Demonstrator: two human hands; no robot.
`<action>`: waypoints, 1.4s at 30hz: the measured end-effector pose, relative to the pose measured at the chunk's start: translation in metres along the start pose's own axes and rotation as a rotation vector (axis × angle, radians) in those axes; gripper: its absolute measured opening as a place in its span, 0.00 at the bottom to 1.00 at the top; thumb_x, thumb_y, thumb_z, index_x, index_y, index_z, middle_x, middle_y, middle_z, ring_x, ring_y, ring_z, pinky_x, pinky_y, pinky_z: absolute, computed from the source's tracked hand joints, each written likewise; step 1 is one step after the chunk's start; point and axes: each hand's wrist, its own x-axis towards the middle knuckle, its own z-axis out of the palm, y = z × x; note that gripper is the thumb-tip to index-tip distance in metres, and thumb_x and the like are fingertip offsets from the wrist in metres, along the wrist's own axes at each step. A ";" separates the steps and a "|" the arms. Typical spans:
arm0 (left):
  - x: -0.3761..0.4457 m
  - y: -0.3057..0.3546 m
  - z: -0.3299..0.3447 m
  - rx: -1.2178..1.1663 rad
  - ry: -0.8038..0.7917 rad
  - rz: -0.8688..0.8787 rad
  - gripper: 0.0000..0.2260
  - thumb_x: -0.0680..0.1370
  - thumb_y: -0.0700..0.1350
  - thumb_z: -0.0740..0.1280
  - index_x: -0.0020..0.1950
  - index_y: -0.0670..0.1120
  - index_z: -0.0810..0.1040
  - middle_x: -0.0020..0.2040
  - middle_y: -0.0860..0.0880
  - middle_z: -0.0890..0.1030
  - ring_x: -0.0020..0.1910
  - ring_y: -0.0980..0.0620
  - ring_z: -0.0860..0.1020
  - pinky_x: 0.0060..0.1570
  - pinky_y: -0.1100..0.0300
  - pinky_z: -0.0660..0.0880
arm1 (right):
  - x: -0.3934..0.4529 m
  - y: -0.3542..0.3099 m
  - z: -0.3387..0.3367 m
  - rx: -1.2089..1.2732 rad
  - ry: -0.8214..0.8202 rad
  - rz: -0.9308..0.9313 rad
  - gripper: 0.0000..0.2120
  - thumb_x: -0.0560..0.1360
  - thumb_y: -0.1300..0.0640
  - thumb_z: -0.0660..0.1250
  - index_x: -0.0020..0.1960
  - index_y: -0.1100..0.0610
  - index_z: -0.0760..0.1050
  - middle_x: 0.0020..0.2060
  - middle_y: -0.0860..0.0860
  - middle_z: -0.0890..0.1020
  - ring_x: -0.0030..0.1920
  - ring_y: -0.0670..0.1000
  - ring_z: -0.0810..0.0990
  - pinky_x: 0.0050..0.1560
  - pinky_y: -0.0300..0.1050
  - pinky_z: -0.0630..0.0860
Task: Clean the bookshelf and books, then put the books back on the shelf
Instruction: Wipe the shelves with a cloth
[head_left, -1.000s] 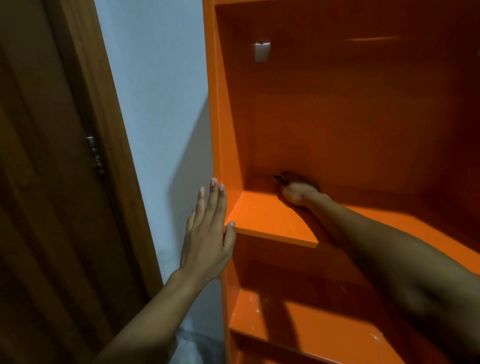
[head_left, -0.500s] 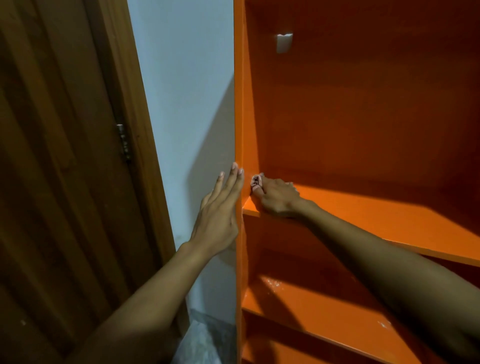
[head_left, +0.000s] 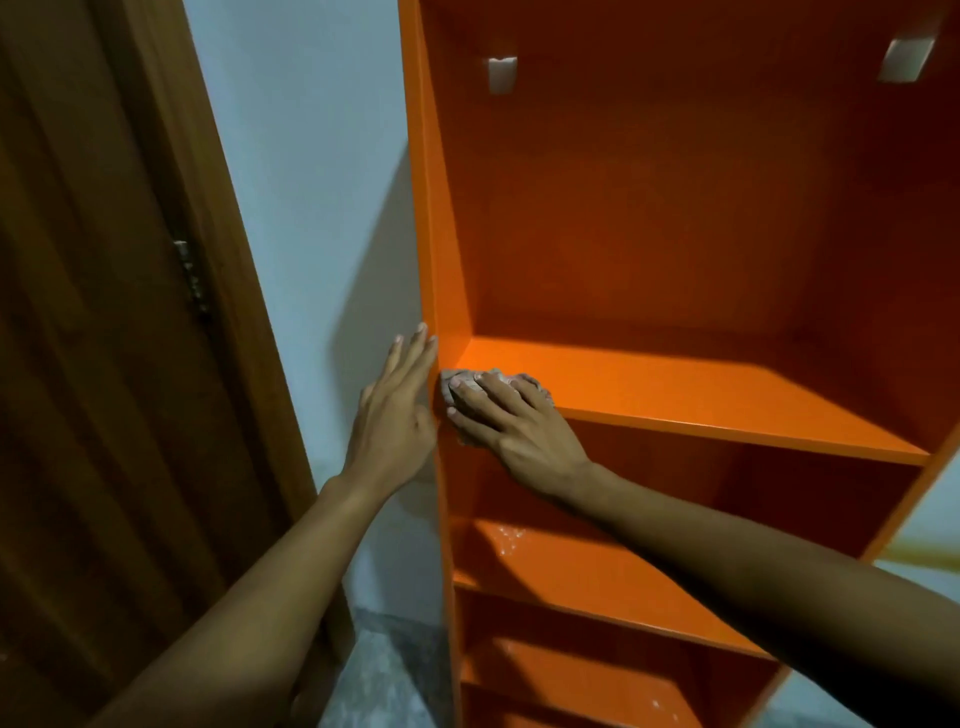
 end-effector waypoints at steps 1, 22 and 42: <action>-0.006 0.000 0.004 -0.005 0.001 -0.011 0.33 0.78 0.30 0.57 0.81 0.49 0.55 0.81 0.56 0.51 0.81 0.54 0.47 0.72 0.46 0.58 | -0.009 0.005 0.003 -0.057 -0.009 -0.025 0.22 0.79 0.57 0.55 0.71 0.52 0.73 0.72 0.54 0.72 0.71 0.60 0.72 0.66 0.59 0.66; -0.063 0.093 0.154 0.162 -0.133 0.010 0.46 0.74 0.41 0.65 0.80 0.45 0.35 0.80 0.43 0.32 0.80 0.41 0.37 0.78 0.41 0.47 | -0.275 0.141 -0.002 -0.254 0.002 0.196 0.35 0.75 0.63 0.54 0.80 0.48 0.50 0.81 0.49 0.45 0.81 0.56 0.44 0.79 0.60 0.44; -0.146 0.058 0.252 0.146 -0.562 -0.100 0.35 0.78 0.48 0.57 0.81 0.46 0.42 0.82 0.45 0.41 0.80 0.46 0.40 0.78 0.43 0.47 | -0.328 0.000 0.092 0.723 -0.039 1.078 0.37 0.73 0.79 0.58 0.78 0.56 0.62 0.79 0.56 0.57 0.79 0.55 0.52 0.79 0.50 0.49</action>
